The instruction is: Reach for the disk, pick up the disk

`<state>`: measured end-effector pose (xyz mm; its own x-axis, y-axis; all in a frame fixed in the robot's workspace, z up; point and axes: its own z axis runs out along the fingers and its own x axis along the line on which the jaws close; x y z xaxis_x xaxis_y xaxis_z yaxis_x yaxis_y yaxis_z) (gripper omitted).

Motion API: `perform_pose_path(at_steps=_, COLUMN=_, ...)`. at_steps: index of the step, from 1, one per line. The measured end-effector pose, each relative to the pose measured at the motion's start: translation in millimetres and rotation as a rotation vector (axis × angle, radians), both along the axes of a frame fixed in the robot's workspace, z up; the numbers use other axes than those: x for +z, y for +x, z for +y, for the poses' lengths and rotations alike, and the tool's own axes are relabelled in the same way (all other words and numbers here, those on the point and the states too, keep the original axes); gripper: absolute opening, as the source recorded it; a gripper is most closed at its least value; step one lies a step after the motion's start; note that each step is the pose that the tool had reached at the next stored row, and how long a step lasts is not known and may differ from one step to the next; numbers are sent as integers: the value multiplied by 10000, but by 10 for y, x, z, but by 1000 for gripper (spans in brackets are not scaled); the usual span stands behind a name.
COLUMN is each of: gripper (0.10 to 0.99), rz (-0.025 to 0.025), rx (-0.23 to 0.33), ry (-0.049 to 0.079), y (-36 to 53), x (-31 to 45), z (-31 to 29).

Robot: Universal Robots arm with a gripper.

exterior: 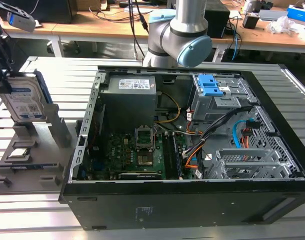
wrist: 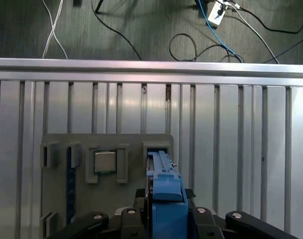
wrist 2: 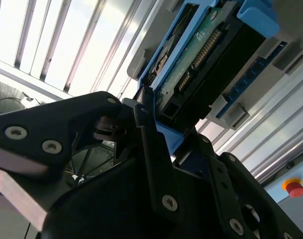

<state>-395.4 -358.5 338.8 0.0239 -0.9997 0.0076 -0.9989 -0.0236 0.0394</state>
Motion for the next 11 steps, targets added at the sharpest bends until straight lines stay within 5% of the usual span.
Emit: perform_pose_path(at_steps=11, gripper=369, rz=18, rx=0, ry=0, y=5, x=144, z=0)
